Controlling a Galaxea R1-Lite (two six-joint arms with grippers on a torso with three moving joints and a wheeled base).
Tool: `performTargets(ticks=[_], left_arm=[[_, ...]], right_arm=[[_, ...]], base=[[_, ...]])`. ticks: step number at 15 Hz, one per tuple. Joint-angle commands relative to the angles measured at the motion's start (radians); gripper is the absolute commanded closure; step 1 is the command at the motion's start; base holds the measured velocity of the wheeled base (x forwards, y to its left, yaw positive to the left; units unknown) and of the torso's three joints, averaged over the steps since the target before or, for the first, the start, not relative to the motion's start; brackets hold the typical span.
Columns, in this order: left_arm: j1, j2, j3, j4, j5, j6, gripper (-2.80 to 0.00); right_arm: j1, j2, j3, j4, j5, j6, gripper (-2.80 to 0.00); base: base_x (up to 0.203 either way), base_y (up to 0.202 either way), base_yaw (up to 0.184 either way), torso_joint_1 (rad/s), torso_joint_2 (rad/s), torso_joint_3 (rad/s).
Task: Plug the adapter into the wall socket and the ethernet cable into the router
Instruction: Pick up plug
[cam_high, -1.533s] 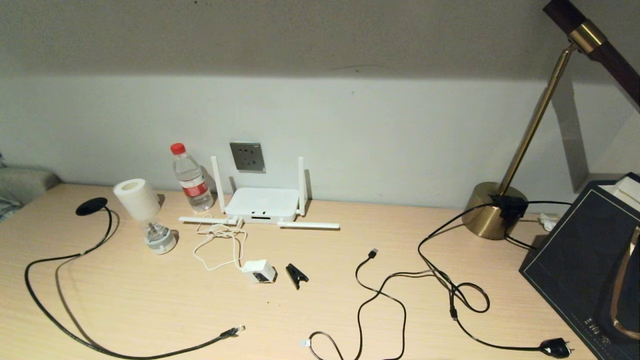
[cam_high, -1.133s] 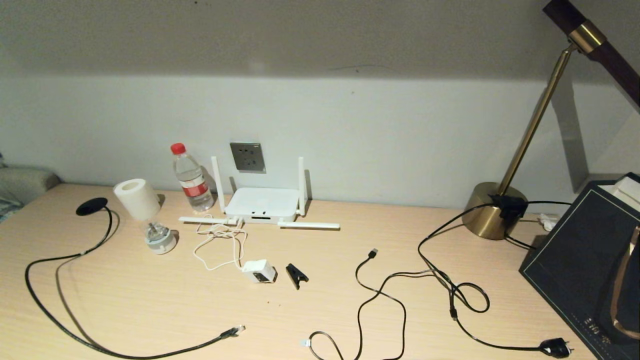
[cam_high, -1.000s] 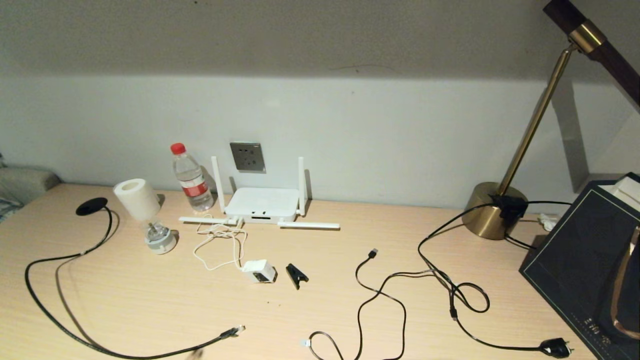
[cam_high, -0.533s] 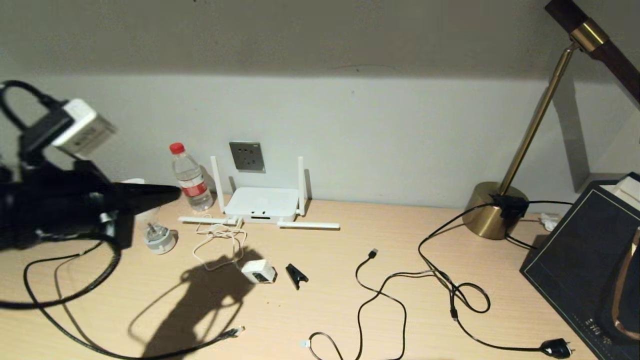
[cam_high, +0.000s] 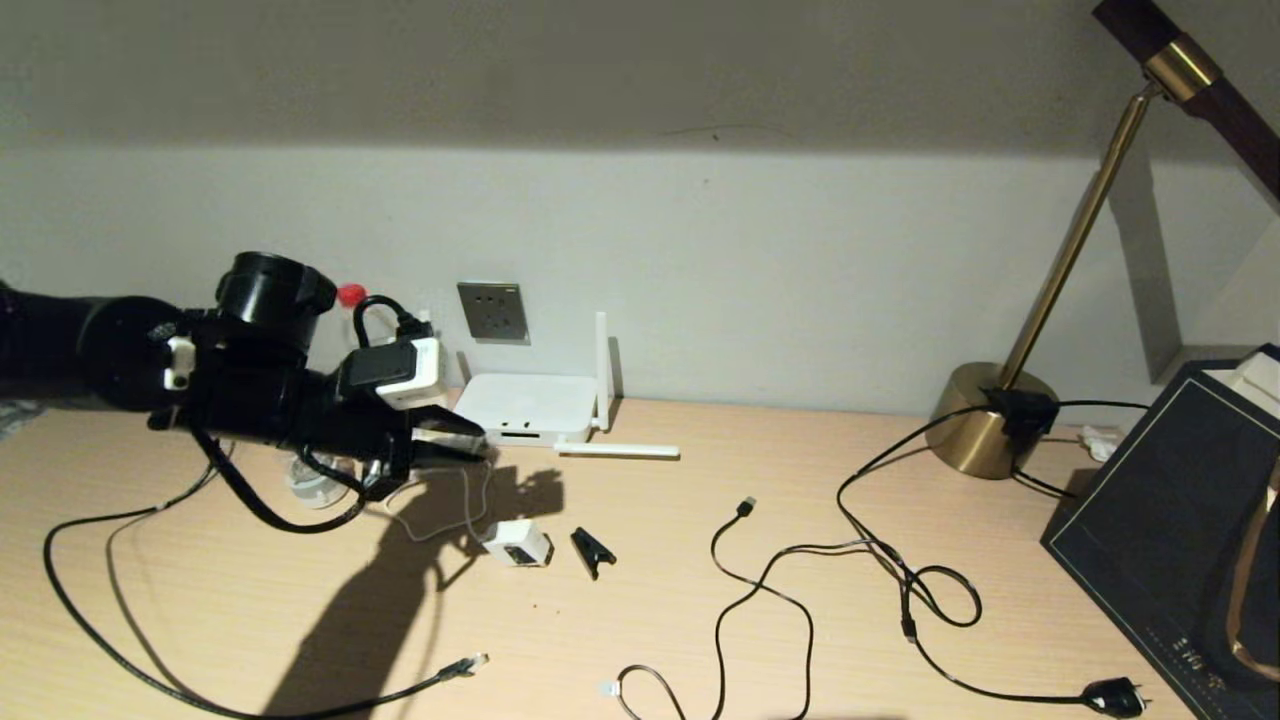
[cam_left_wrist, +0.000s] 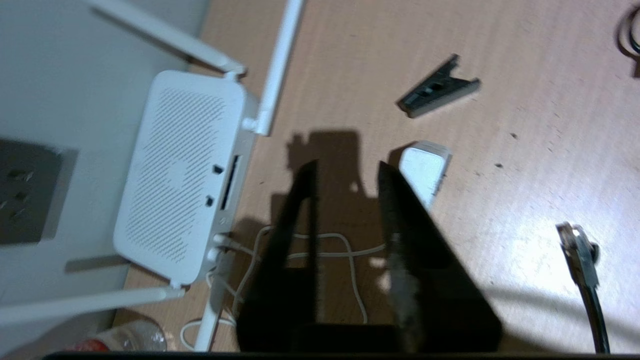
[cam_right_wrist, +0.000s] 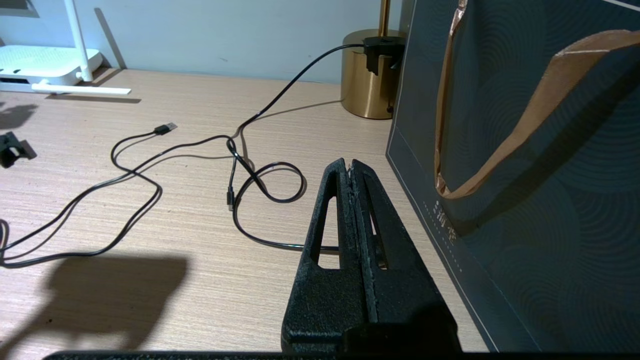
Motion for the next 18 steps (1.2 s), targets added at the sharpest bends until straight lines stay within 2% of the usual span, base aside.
performTargets(ticks=[1,2,3,5,6,8,10,13,14,16,18], left_arm=[[-0.006,0.037,-0.052,0.095,-0.002,0.096,-2.80],[-0.007,0.067,-0.067,0.109,-0.004,0.157,-2.80],[-0.009,0.099,-0.095,0.151,-0.005,0.245,-2.80],[-0.019,0.138,-0.159,0.329,0.007,0.393,-2.80],[-0.026,0.149,-0.202,0.394,0.045,0.422,-2.80],[-0.046,0.196,-0.281,0.449,0.088,0.393,-2.80],[-0.091,0.249,-0.315,0.482,0.096,0.329,-2.80],[-0.129,0.330,-0.389,0.487,0.102,0.293,-2.80],[-0.132,0.351,-0.412,0.487,0.106,0.280,-2.80],[-0.132,0.372,-0.451,0.516,0.163,0.262,-2.80],[-0.132,0.385,-0.455,0.545,0.172,0.236,-2.80]], right_arm=[[0.000,0.001,0.035,-0.001,0.000,0.000,0.00],[0.000,0.002,0.035,-0.001,0.000,0.000,0.00],[0.000,0.002,0.035,-0.001,0.000,0.000,0.00],[0.000,0.002,0.035,-0.001,0.000,0.000,0.00],[0.000,0.002,0.035,-0.001,0.000,0.000,0.00],[0.000,0.002,0.035,-0.001,0.000,0.000,0.00],[0.000,0.002,0.035,-0.001,0.000,0.000,0.00],[0.000,0.001,0.035,-0.001,0.000,0.000,0.00],[0.000,0.002,0.035,-0.001,0.000,0.000,0.00],[0.000,0.002,0.035,-0.001,0.000,0.000,0.00],[0.000,0.002,0.035,-0.001,0.000,0.000,0.00]], base=[[0.000,0.000,0.000,0.000,0.00,0.000],[0.000,0.000,0.000,0.000,0.00,0.000],[0.000,0.000,0.000,0.000,0.00,0.000],[0.000,0.000,0.000,0.000,0.00,0.000],[0.000,0.000,0.000,0.000,0.00,0.000],[0.000,0.000,0.000,0.000,0.00,0.000],[0.000,0.000,0.000,0.000,0.00,0.000],[0.000,0.000,0.000,0.000,0.00,0.000],[0.000,0.000,0.000,0.000,0.00,0.000],[0.000,0.000,0.000,0.000,0.00,0.000],[0.000,0.000,0.000,0.000,0.00,0.000]])
